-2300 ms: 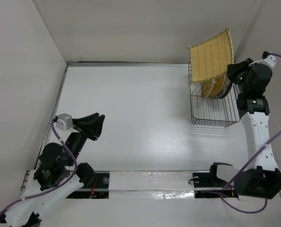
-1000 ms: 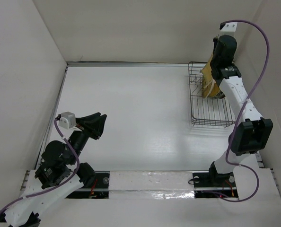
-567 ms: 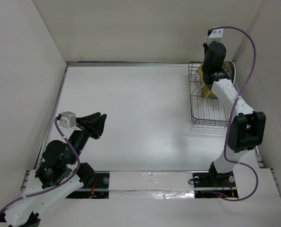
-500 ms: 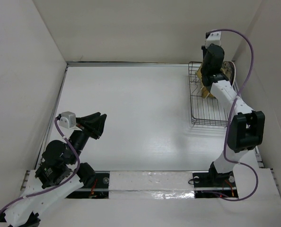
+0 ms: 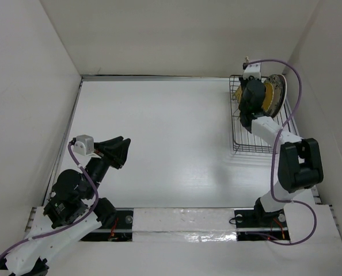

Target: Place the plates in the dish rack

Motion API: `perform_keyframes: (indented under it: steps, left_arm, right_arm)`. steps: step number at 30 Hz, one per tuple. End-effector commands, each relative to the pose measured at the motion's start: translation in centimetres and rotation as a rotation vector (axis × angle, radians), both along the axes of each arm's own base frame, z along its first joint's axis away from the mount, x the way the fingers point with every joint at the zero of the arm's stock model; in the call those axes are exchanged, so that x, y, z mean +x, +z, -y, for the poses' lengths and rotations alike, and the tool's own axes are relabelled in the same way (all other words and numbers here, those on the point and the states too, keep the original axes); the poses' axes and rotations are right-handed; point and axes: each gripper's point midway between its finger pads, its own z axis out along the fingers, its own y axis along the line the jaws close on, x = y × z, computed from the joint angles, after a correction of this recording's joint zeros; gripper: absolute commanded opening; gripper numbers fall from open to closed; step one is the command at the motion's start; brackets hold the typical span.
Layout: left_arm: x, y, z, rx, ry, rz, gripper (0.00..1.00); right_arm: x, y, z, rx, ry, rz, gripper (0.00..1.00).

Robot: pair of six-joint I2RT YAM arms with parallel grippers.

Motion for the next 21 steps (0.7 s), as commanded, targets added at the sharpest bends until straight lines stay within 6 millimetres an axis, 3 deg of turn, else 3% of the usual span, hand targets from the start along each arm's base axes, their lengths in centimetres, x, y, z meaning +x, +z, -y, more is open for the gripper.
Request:
perform_keyframes:
  steps: [1, 3, 7, 10, 14, 21]
  left_arm:
    - [0.3, 1.0, 0.3, -0.025, 0.000, 0.027, 0.32]
    - [0.2, 1.0, 0.3, -0.026, -0.001, 0.028, 0.32]
    - [0.3, 1.0, 0.3, -0.024, -0.001, 0.026, 0.32]
    - [0.3, 0.9, 0.4, -0.021, -0.004, 0.024, 0.32]
    - [0.4, 0.8, 0.4, -0.017, -0.002, 0.020, 0.32]
    - [0.6, 0.5, 0.2, -0.012, 0.020, 0.009, 0.33]
  right_arm:
    - [-2.4, 4.1, -0.1, 0.020, -0.054, 0.217, 0.00]
    - [-3.0, 2.5, -1.2, 0.026, -0.037, 0.212, 0.00]
    - [-4.0, -0.1, -1.2, 0.068, -0.078, 0.195, 0.00]
    - [-4.4, -1.1, -1.2, 0.142, -0.081, 0.196, 0.07]
    - [-5.1, -2.3, -1.6, 0.249, -0.072, 0.188, 0.36]
    - [-6.1, -1.3, -1.9, 0.377, -0.039, 0.165, 0.74]
